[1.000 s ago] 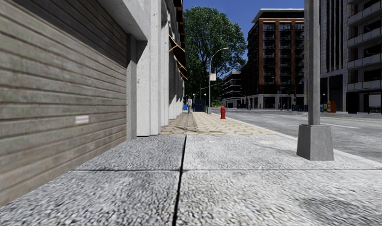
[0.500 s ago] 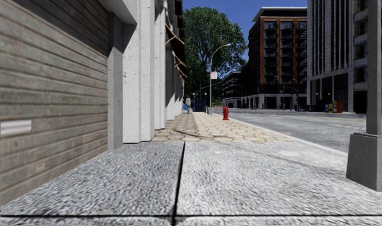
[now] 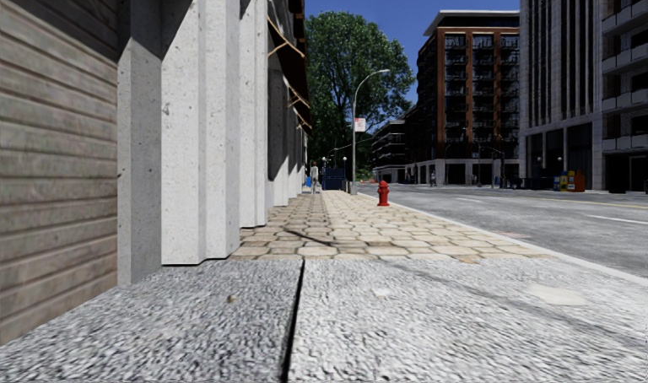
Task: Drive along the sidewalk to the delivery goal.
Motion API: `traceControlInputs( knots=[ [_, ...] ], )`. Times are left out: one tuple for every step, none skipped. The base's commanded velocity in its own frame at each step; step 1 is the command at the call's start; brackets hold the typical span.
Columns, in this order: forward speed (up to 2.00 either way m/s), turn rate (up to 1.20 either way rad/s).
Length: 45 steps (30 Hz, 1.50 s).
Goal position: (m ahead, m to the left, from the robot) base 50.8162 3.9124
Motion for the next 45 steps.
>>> traceControlInputs(
  knots=[
    [2.0,0.0],
    [2.0,0.0],
    [2.0,0.0],
    [2.0,0.0],
    [2.0,0.0],
    [2.0,0.0],
    [2.0,0.0],
    [2.0,0.0],
    [2.0,0.0],
    [2.0,0.0],
    [2.0,0.0],
    [2.0,0.0],
    [2.0,0.0],
    [2.0,0.0],
    [2.0,0.0],
    [2.0,0.0],
    [2.0,0.0],
    [2.0,0.0],
    [2.0,0.0],
    [2.0,0.0],
    [2.0,0.0],
    [2.0,0.0],
    [2.0,0.0],
    [2.0,0.0],
    [2.0,0.0],
    [2.0,0.0],
    [2.0,0.0],
    [2.0,0.0],
    [2.0,0.0],
    [2.0,0.0],
    [2.0,0.0],
    [2.0,0.0],
    [2.0,0.0],
    [2.0,0.0],
    [2.0,0.0],
    [2.0,0.0],
    [2.0,0.0],
    [2.0,0.0],
    [2.0,0.0],
    [2.0,0.0],
    [2.0,0.0],
    [2.0,0.0],
    [2.0,0.0],
    [2.0,0.0],
    [2.0,0.0]
  ],
)
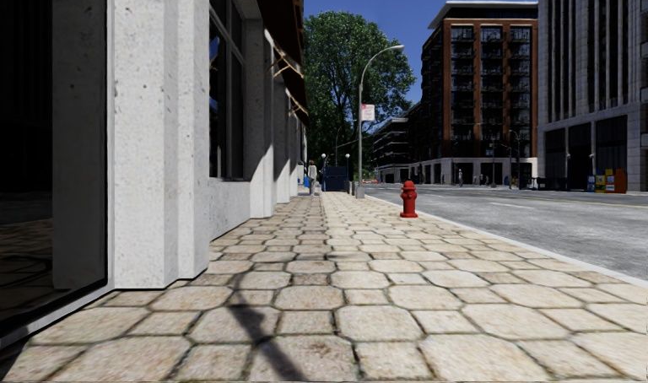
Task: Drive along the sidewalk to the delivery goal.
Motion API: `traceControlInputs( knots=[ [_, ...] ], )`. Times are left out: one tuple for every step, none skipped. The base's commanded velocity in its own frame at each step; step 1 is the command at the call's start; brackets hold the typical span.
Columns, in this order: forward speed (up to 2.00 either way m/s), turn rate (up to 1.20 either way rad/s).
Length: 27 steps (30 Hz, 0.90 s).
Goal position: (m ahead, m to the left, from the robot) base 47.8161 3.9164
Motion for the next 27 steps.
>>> traceControlInputs(
  knots=[
    [2.0,0.0],
    [2.0,0.0],
    [2.0,0.0],
    [2.0,0.0],
    [2.0,0.0],
    [2.0,0.0],
    [2.0,0.0],
    [2.0,0.0],
    [2.0,0.0],
    [2.0,0.0],
    [2.0,0.0],
    [2.0,0.0],
    [2.0,0.0],
    [2.0,0.0],
    [2.0,0.0],
    [2.0,0.0],
    [2.0,0.0],
    [2.0,0.0],
    [2.0,0.0],
    [2.0,0.0],
    [2.0,0.0],
    [2.0,0.0],
    [2.0,0.0],
    [2.0,0.0],
    [2.0,0.0],
    [2.0,0.0],
    [2.0,0.0]
  ],
)
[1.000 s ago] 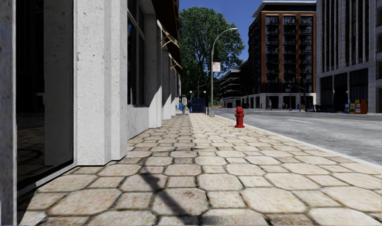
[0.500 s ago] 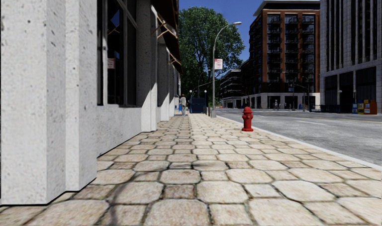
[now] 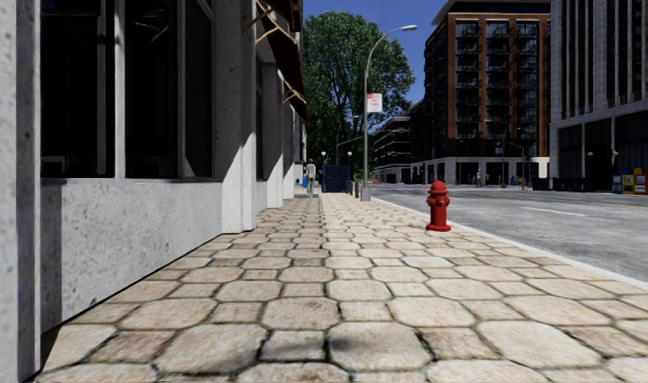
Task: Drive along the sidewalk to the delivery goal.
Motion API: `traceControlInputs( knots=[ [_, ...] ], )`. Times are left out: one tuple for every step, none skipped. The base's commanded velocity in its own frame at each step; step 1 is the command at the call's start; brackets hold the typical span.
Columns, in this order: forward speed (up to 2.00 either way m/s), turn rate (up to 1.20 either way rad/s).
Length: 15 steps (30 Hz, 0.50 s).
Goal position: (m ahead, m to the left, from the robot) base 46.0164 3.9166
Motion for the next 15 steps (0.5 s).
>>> traceControlInputs(
  knots=[
    [2.0,0.0],
    [2.0,0.0],
    [2.0,0.0],
    [2.0,0.0],
    [2.0,0.0],
    [2.0,0.0],
    [2.0,0.0],
    [2.0,0.0],
    [2.0,0.0],
    [2.0,0.0],
    [2.0,0.0],
    [2.0,0.0],
    [2.0,0.0],
    [2.0,0.0],
    [2.0,0.0]
  ],
)
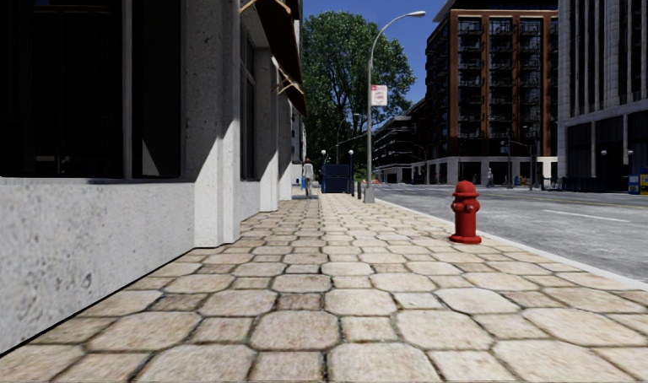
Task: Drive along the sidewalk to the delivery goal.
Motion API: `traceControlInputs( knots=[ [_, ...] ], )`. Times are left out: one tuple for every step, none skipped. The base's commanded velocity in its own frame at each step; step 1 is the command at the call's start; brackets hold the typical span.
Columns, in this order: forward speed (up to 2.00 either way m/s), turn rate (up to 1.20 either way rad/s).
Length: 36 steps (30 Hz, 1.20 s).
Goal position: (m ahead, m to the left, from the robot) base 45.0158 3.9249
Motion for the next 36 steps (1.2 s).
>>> traceControlInputs(
  knots=[
    [2.0,0.0],
    [2.0,0.0],
    [2.0,0.0],
    [2.0,0.0],
    [2.0,0.0],
    [2.0,0.0],
    [2.0,0.0],
    [2.0,0.0],
    [2.0,0.0],
    [2.0,0.0],
    [2.0,0.0],
    [2.0,0.0],
    [2.0,0.0],
    [2.0,0.0],
    [2.0,0.0],
    [2.0,0.0],
    [2.0,0.0],
    [2.0,0.0],
    [2.0,0.0],
    [2.0,0.0],
    [2.0,0.0],
    [2.0,0.0],
    [2.0,0.0],
    [2.0,0.0],
    [2.0,0.0],
    [2.0,0.0],
    [2.0,0.0],
    [2.0,0.0],
    [2.0,0.0],
    [2.0,0.0],
    [2.0,0.0],
    [2.0,0.0],
    [2.0,0.0],
    [2.0,0.0],
    [2.0,0.0],
    [2.0,0.0]
  ],
)
